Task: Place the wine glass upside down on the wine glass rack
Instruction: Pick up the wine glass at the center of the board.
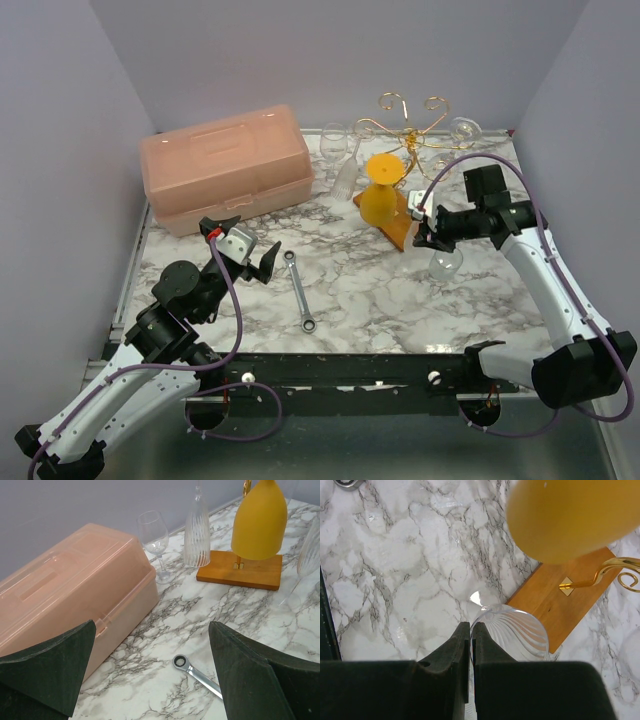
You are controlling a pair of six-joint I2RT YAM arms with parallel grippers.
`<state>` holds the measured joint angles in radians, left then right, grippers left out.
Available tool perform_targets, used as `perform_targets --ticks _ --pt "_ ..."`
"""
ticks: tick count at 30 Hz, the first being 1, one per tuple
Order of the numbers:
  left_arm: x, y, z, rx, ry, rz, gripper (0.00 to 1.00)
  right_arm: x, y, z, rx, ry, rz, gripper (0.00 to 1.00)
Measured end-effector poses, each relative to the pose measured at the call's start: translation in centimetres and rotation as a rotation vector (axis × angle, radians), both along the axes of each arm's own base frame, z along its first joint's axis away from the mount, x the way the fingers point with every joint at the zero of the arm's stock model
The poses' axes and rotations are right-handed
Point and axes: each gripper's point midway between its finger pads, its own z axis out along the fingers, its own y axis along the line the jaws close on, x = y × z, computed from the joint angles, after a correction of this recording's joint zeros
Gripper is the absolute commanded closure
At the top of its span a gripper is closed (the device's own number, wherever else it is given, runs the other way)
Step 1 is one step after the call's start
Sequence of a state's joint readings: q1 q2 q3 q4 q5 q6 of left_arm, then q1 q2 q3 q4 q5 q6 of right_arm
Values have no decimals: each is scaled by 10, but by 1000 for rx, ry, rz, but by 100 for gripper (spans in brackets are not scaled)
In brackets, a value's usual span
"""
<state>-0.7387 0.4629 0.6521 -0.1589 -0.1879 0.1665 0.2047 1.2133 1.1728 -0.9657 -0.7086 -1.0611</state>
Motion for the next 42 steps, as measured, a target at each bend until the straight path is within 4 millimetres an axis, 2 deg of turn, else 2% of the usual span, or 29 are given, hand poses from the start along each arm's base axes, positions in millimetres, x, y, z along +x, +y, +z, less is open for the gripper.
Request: perform_targets --ticks 22,32,37,42 --pt "1 1 0 0 0 3 2 -3 5 -2 4 20 10 100" --pt "0 0 0 -9 5 0 2 -17 15 2 68 94 15 100" --pt "-5 -9 -1 -84 54 -45 1 -31 25 15 154 151 15 100" --pt "-23 -37 -1 -314 202 -177 2 -52 36 29 258 229 25 100"
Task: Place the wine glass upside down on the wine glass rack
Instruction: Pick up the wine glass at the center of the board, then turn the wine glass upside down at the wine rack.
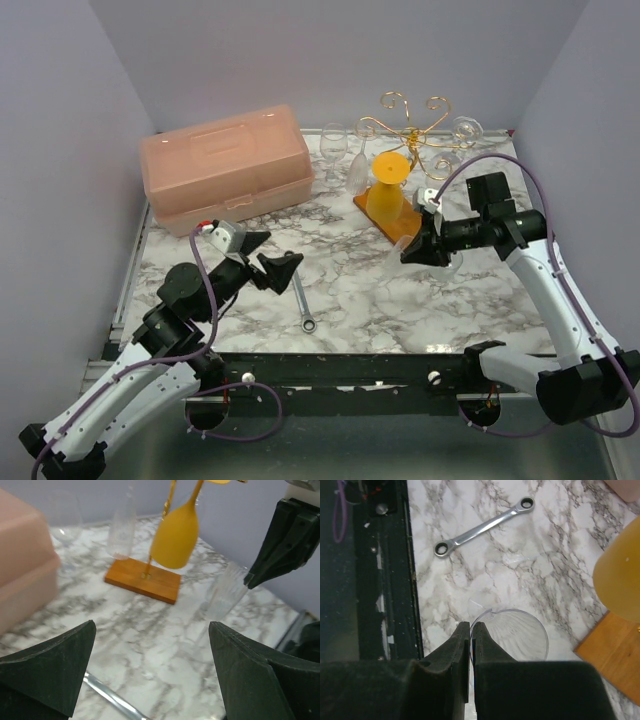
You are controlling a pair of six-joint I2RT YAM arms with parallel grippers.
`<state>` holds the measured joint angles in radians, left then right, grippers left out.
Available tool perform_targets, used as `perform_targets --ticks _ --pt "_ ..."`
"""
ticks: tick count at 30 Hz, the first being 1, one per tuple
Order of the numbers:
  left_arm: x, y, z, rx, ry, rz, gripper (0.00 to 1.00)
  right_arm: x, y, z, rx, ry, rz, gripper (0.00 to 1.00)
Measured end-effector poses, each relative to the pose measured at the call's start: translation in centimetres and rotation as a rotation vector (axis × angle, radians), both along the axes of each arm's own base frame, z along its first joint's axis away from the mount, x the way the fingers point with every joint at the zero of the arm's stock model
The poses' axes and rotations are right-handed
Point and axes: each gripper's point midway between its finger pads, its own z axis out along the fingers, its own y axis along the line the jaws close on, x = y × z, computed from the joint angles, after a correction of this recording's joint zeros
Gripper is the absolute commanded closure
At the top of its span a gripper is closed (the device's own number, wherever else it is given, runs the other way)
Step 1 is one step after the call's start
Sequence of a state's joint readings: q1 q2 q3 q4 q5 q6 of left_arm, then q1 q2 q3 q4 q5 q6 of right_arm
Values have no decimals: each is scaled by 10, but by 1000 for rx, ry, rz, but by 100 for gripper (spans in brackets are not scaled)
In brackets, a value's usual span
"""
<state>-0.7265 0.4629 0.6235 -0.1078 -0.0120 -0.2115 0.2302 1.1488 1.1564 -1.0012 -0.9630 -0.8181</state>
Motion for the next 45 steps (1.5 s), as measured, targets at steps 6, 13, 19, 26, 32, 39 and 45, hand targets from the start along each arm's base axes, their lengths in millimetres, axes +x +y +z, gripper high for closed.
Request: perform_targets --ticks 6,13,19,26,32,39,45 --pt "-16 -42 -66 -322 422 -135 1 -24 10 16 112 83 23 100" --pt "-28 -74 -148 -511 981 -126 2 -42 21 36 240 137 95 100" --pt "-23 -97 -134 -598 1156 -137 21 -49 24 38 287 162 122 99" --pt "-22 -108 -131 -601 1261 -107 31 -49 25 45 308 126 134 99" --pt "-34 -104 -153 -526 1367 -24 31 -47 25 45 309 111 136 99" --pt "-42 -99 -164 -487 1411 32 37 -45 25 44 308 87 144 99" --pt "-50 -106 -164 -488 1444 17 47 -43 26 39 307 72 149 99"
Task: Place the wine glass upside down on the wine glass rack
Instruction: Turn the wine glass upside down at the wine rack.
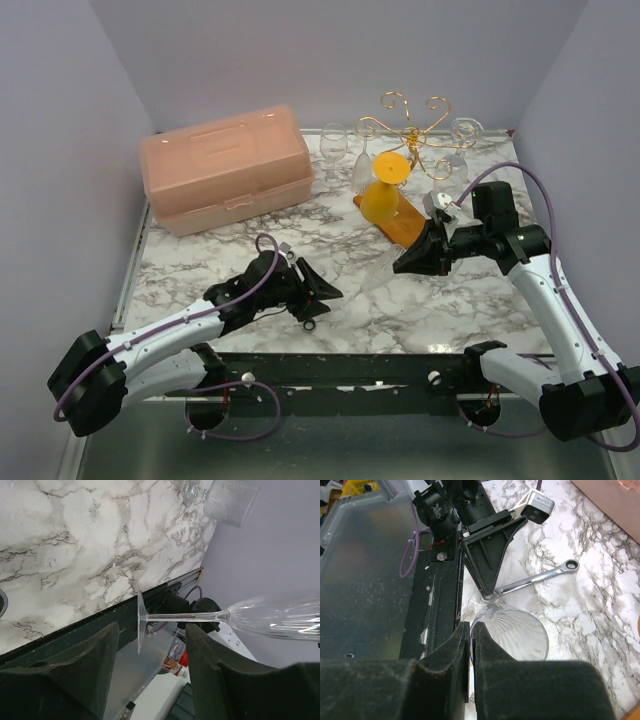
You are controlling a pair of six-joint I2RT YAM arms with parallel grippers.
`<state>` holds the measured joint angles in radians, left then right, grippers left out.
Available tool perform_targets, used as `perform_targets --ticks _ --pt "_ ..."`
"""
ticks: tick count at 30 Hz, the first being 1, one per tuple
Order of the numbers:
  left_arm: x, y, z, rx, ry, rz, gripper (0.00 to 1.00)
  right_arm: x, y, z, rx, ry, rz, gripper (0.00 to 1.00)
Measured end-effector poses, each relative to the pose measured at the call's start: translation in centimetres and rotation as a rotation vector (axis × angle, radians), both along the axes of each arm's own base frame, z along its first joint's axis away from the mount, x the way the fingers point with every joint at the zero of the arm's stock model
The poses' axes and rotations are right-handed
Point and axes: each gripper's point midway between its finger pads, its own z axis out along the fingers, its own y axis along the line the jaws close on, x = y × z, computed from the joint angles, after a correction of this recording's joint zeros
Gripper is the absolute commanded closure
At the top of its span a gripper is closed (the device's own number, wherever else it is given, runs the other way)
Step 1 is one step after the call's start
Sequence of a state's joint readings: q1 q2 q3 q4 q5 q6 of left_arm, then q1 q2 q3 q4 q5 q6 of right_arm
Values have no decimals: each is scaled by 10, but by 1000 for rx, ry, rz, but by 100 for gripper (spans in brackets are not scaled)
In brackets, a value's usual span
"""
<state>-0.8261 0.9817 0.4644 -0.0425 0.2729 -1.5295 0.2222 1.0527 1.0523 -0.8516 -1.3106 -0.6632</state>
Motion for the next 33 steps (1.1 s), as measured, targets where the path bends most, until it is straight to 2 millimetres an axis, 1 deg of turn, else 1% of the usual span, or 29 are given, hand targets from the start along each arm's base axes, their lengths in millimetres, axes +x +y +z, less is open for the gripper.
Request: perform_targets --ticks 5,10,14,16,17,18,20,22,25,27,28,29,33 --pt "-3 -8 -2 -12 28 -7 56 0 0 -7 -4 3 2 99" --pt "-4 -12 -2 -24 40 -6 67 2 0 -7 -6 -16 -2 99" --pt "-5 -13 -9 -25 59 0 77 1 -1 -6 -4 -26 -3 99" --pt "-5 -14 -11 -28 66 1 90 1 -1 -6 -4 -32 -2 99" --pt "-5 -14 -12 -28 68 2 98 1 -1 -6 -4 -33 -2 99" --pt "-5 -14 -14 -28 74 5 100 1 -1 -6 -4 -34 -3 99" --pt "-5 -14 -17 -32 75 6 100 2 -1 -7 -6 -38 -4 98" --pt "-6 -15 -19 -43 70 3 100 2 -2 -8 -7 -39 -6 95" --pt "-7 -15 -21 -64 58 3 100 2 -2 -10 -10 -37 -8 77" --pt "-7 -13 -22 -73 46 7 100 2 -3 -11 -15 -37 -9 61" --pt "-7 -11 -22 -75 36 12 100 2 -3 -12 -18 -38 -11 56" --pt "-7 -9 -21 -76 24 17 100 2 -3 -13 -22 -41 -13 47" --pt "-3 -1 -17 -72 -41 43 100 -2 -6 -13 -36 -54 -19 21"
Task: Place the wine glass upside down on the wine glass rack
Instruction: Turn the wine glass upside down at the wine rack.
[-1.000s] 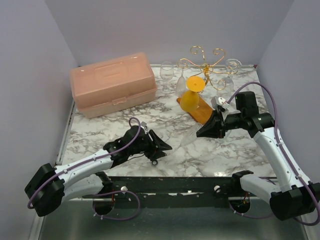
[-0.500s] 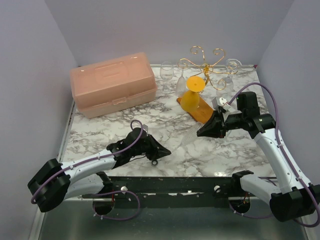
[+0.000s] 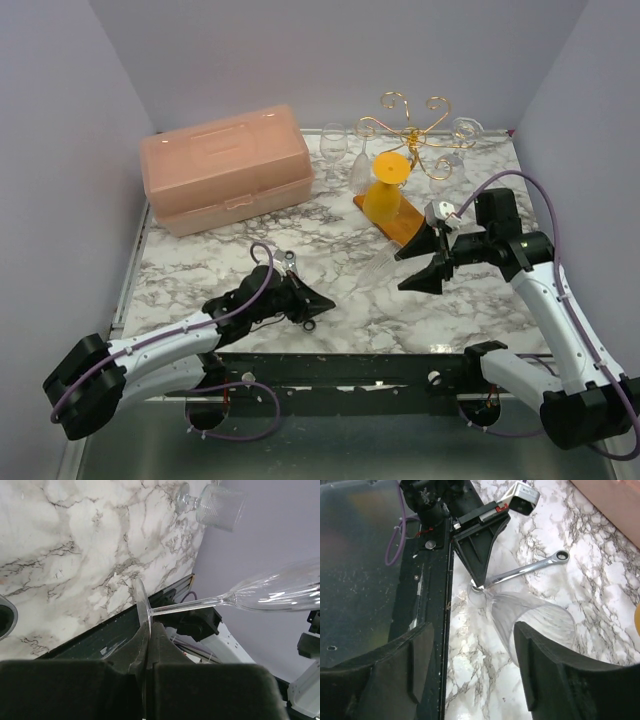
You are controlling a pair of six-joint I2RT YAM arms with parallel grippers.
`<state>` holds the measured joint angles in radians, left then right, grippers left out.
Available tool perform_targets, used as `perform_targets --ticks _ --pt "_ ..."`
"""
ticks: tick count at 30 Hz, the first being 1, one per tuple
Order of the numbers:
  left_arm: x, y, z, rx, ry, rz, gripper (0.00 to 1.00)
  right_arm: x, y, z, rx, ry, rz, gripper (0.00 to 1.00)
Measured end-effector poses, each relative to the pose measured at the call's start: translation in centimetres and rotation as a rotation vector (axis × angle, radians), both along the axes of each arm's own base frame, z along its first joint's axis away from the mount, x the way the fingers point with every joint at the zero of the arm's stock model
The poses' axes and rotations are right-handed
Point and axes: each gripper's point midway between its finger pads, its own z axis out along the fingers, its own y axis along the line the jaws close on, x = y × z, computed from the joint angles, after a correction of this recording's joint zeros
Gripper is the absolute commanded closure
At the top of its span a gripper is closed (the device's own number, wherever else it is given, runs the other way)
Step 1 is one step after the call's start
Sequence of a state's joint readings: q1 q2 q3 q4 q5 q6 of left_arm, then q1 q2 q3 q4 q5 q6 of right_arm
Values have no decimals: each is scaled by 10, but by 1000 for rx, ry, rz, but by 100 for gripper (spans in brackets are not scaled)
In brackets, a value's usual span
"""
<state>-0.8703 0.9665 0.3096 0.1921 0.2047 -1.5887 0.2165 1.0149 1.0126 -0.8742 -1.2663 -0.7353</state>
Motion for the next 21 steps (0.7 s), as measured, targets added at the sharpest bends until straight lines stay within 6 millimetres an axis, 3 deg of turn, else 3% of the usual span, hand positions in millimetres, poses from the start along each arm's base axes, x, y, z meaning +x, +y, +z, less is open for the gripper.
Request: perform_targets --ticks 4,9,17,21 --pt "5 12 -2 45 -57 25 100 -3 -5 2 -37 -4 -23 12" --pt "11 39 -7 235 -178 27 100 1 -13 19 -101 -65 -84 10" --pt "22 73 34 460 -470 -23 100 2 -23 45 -160 -108 -138 9" --pt "21 83 41 555 -594 -109 100 0 -23 52 -166 -91 -137 9"
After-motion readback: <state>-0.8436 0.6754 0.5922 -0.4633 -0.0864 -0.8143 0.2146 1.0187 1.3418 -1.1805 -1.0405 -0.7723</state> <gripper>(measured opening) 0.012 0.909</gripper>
